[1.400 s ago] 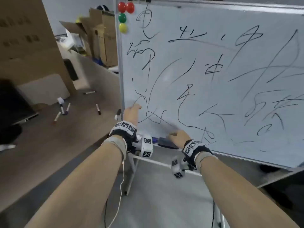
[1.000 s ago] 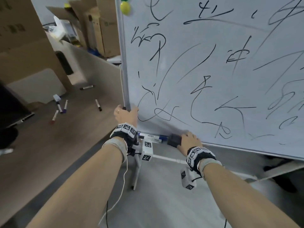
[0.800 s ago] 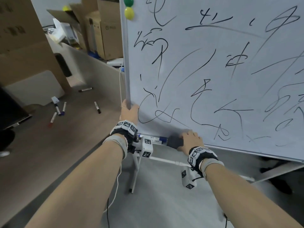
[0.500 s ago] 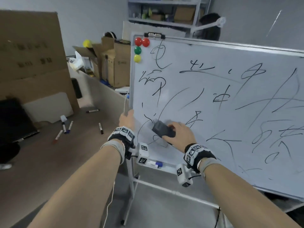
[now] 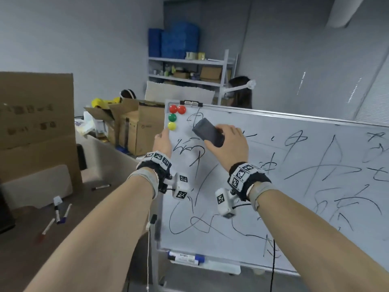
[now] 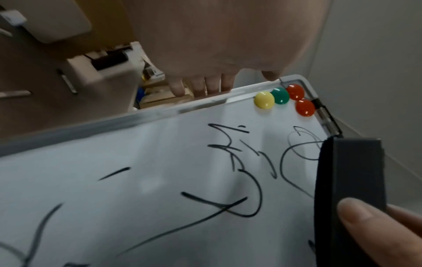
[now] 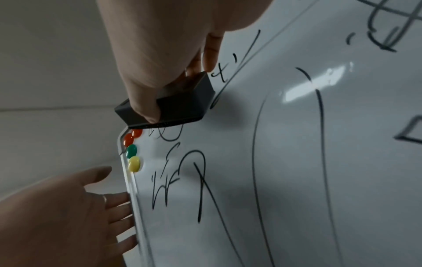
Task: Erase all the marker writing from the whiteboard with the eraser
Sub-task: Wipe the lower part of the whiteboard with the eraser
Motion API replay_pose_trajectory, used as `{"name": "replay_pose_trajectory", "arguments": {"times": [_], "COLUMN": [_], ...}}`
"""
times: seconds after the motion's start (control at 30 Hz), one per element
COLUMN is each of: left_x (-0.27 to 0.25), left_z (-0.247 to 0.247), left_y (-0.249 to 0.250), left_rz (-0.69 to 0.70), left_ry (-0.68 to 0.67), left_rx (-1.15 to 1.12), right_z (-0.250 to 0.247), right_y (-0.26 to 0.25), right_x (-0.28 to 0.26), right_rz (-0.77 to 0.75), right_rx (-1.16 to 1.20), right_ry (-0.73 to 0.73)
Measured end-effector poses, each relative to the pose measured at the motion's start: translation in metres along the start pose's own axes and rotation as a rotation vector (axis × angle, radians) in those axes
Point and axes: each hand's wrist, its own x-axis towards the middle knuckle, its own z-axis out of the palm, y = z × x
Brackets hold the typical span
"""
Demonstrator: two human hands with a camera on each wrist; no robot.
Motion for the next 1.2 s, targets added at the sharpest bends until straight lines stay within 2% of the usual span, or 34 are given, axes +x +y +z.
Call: {"name": "replay_pose_trajectory", "arguments": {"times": [0.13, 0.27, 0.4, 0.53, 0.63, 0.8, 0.87, 0.93, 1.07, 1.13, 1.2], "left_x": [0.019, 0.04, 0.048, 0.053, 0.055, 0.055, 0.056, 0.058, 0.061, 0.062, 0.063], "left_z": [-0.005, -0.014, -0.02, -0.023, -0.024, -0.024, -0.025, -0.026, -0.03, -0.032, -0.031], "left_y": [0.019, 0.017, 0.006, -0.003, -0.008, -0.01, -0.011, -0.012, -0.012, -0.012, -0.013], "left_rz": [0.004, -0.011, 0.054, 0.055, 0.108, 0.175, 0.171, 0.175, 0.231, 0.248, 0.26], "left_ry": [-0.09, -0.118, -0.174, -0.179, -0.183, -0.217, -0.222, -0.232, -0.255, -0.261, -0.278], "left_rx": [-0.069, -0.095, -0.098, -0.097, -0.074, -0.034, -0.037, -0.035, 0.004, 0.01, 0.022], "right_z": [0.0, 0.005, 0.018, 0.036, 0.039, 0.025, 0.024, 0.028, 0.048, 0.051, 0.048], "right_y": [-0.011, -0.021, -0.036, -0.054, -0.059, -0.044, -0.041, -0.046, -0.064, -0.066, -0.061], "right_x": [0.029, 0.041, 0.042, 0.035, 0.034, 0.024, 0.022, 0.023, 0.023, 0.024, 0.026], "right_rz": [0.051, 0.093, 0.132, 0.131, 0.144, 0.315, 0.34, 0.304, 0.106, 0.08, 0.115], "right_rx": [-0.116, -0.182, -0.212, -0.236, -0.28, -0.301, -0.273, -0.248, -0.308, -0.323, -0.343], "right_ry": [0.104, 0.207, 0.217, 0.199, 0.196, 0.244, 0.257, 0.242, 0.107, 0.099, 0.136]}}
